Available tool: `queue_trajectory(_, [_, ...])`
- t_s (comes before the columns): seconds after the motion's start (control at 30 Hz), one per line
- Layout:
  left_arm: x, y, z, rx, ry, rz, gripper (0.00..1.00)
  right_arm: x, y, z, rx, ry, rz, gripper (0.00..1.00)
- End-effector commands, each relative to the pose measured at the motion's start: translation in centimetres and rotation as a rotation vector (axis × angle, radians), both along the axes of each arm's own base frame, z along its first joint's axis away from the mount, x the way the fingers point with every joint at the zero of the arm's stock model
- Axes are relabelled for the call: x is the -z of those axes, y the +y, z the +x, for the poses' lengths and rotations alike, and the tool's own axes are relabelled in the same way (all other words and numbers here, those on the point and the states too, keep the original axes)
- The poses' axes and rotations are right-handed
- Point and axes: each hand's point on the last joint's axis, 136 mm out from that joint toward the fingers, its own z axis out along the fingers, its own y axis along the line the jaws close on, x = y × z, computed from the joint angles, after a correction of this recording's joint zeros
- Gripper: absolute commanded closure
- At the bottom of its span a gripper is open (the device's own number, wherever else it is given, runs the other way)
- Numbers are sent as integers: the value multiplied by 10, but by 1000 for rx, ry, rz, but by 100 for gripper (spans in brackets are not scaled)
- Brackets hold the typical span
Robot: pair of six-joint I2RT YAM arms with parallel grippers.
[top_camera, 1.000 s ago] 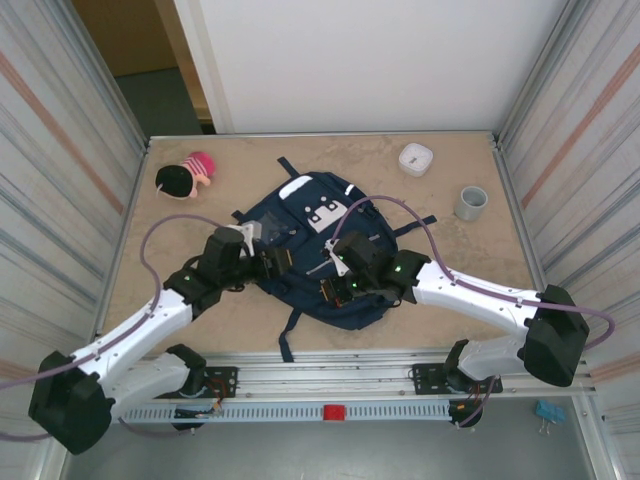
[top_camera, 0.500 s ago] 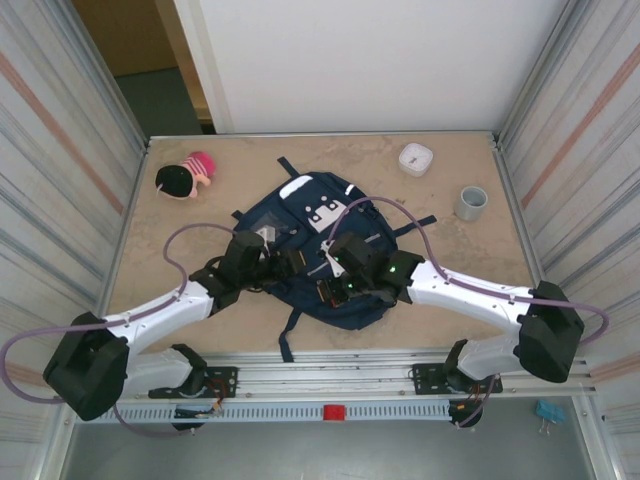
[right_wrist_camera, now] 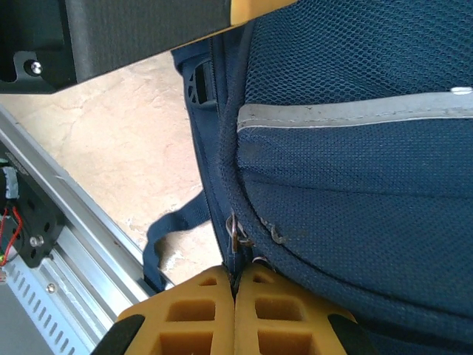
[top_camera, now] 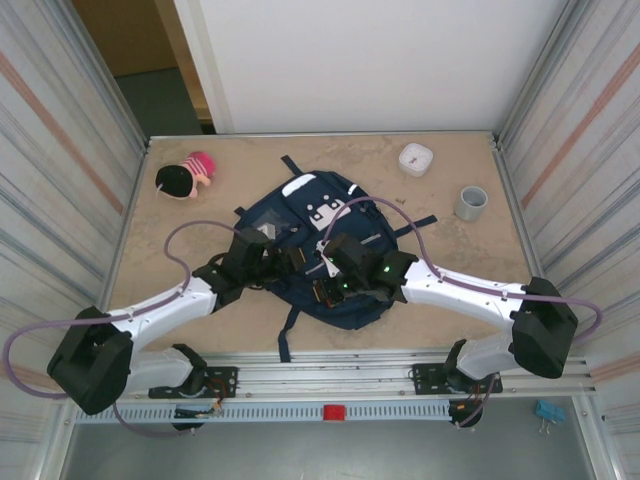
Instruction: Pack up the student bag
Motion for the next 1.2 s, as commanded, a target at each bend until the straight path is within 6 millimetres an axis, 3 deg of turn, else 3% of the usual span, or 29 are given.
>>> queue_trajectory(0.0, [-16,3,0,-6,-23,-5,50,-35,25,6,-14,-35,130,100])
queue_trajectory(0.27, [-24,24,-25,-79,-14,-64,48,-39,31,9,-14,-19,165,100])
queue_trajectory(0.4, [-29,14,-25,-25,-40,-90,50,-39,37,7,-32,-14,175,100])
queue_trajectory(0.7, [-17,-11,-17,30,20,-121,52,-41,42,3,-52,-14,184,100])
queue_trajectory(0.77, [-17,-11,-14,21,15,-114,56,-40,40,4,-50,-16,181,100])
queue_trajectory(0.93, [-11,2,-8,-31,13,-76,85,-39,33,3,-48,-19,162,100])
queue_trajectory(1.03, [-7,16,-5,-51,10,-23,92,-35,18,4,-32,-16,133,100])
queue_trajectory(1.17, [-3,41,-3,-76,11,49,95,-29,-15,9,21,-12,96,100])
